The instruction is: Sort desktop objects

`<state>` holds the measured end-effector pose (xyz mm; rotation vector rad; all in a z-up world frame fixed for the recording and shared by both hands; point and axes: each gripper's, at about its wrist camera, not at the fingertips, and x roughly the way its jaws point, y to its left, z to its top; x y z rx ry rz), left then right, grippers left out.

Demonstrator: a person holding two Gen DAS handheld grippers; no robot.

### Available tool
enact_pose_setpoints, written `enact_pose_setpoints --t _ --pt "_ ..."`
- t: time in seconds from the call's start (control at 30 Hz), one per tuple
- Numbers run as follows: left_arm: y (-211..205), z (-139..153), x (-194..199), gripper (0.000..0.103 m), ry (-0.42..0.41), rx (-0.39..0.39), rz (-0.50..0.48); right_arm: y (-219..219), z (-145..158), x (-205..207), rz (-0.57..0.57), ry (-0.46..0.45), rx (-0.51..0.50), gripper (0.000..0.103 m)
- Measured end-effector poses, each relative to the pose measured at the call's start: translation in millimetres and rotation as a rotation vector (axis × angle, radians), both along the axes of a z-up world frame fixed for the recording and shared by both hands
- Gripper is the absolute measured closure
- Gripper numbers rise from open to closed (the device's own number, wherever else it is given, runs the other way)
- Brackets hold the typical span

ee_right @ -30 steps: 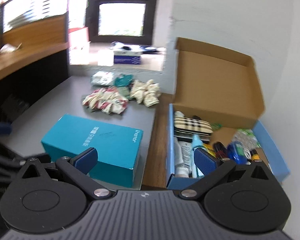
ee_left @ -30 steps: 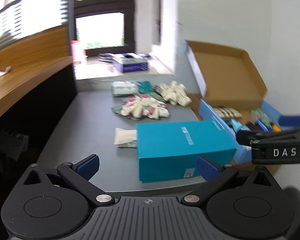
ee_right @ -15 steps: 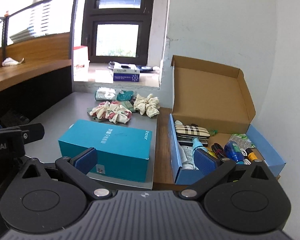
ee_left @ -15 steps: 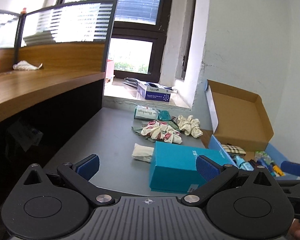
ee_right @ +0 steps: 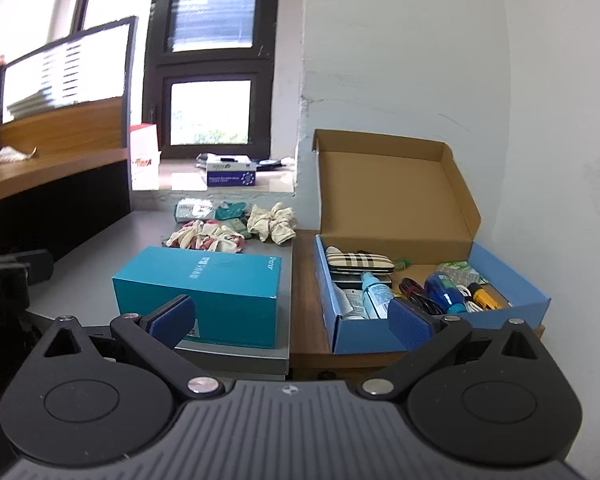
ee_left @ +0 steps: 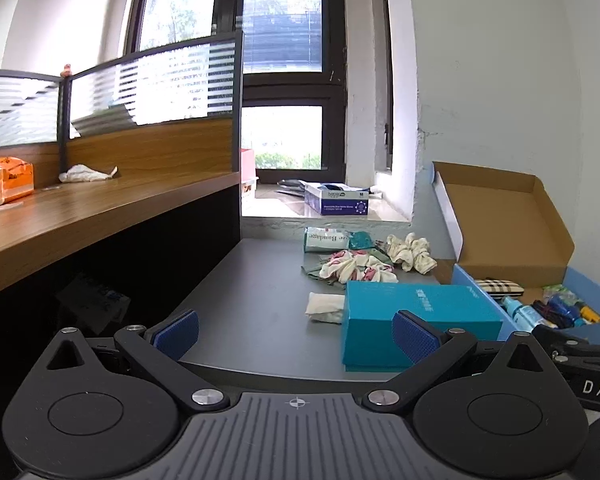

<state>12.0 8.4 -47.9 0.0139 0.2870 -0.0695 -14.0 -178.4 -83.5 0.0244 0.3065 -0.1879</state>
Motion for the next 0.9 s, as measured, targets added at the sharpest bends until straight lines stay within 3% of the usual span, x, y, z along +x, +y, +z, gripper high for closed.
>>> enact_pose_setpoints --t 0.33,0.53,0.7,0.9 --pt "-17 -11 -5 0.0 0.016 0.061 -0.045 -4 -5 -12 0.003 -0.044 0.001 0.0" --pt "-18 -10 -8 0.0 0.015 0.058 -0.05 -1 -1 -13 0.012 -0.048 -0.016 0.0" --pt "-20 -7 -16 0.001 -0.042 0.089 -0.002 0 4 -17 0.017 -0.058 -0.01 0.0" --pt "-13 0 -17 0.001 -0.034 0.043 -0.022 2 8 -21 0.013 -0.066 -0.007 0.0"
